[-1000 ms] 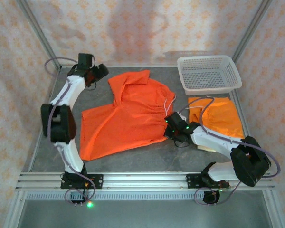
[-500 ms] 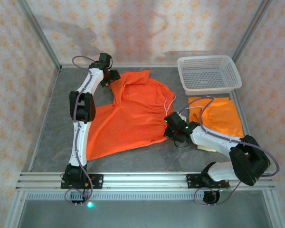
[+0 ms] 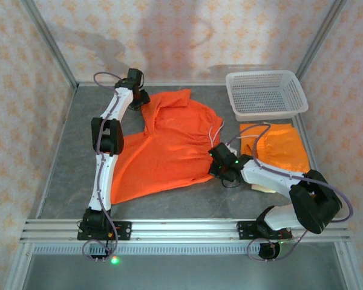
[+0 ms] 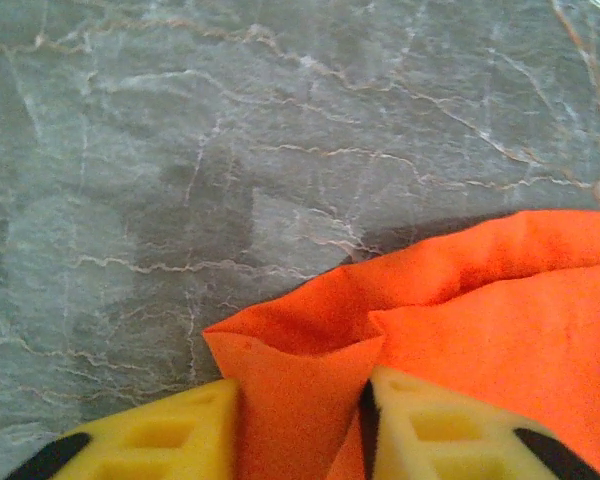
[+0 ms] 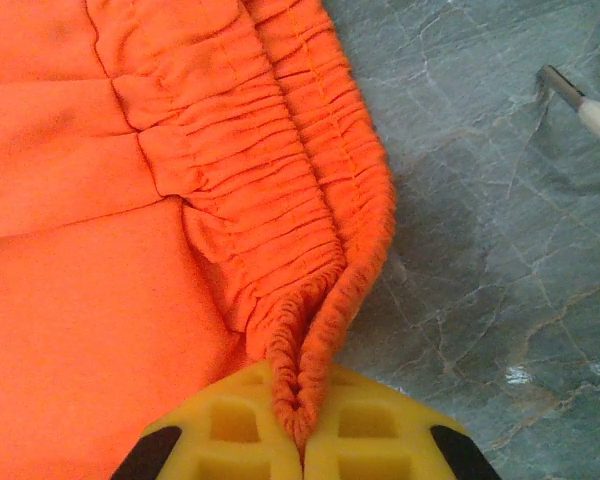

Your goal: Fold and stack the shorts

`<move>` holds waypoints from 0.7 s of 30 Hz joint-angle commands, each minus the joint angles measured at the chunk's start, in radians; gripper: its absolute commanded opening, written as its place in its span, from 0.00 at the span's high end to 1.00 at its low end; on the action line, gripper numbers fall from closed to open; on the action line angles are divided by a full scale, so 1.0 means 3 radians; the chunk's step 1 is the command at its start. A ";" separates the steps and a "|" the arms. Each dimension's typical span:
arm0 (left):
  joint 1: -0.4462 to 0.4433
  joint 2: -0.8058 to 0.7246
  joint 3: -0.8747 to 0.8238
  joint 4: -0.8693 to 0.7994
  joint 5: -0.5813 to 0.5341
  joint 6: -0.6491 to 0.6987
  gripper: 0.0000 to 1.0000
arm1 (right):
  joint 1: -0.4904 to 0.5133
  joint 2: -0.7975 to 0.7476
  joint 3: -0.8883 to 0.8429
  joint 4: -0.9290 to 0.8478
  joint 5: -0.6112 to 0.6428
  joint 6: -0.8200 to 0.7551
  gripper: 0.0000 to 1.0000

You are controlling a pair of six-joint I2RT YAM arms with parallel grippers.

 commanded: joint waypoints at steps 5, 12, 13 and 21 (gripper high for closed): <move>0.0038 -0.0146 0.0151 -0.0245 -0.0272 -0.0093 0.91 | 0.0015 0.0019 -0.0008 -0.0021 0.0142 0.0027 0.95; 0.0263 -0.1109 -0.0740 0.0085 -0.0658 -0.0038 0.96 | 0.0013 0.0057 -0.0049 0.0003 0.0165 0.0057 0.95; 0.0313 -0.1260 -0.0965 0.0184 -0.0685 -0.0055 0.96 | 0.0013 0.0062 -0.0049 0.0003 0.0167 0.0065 0.95; 0.0845 -0.2121 -0.2838 0.1056 -0.0512 -0.0350 0.89 | 0.0019 0.0142 -0.0076 0.0014 0.0166 0.0130 0.95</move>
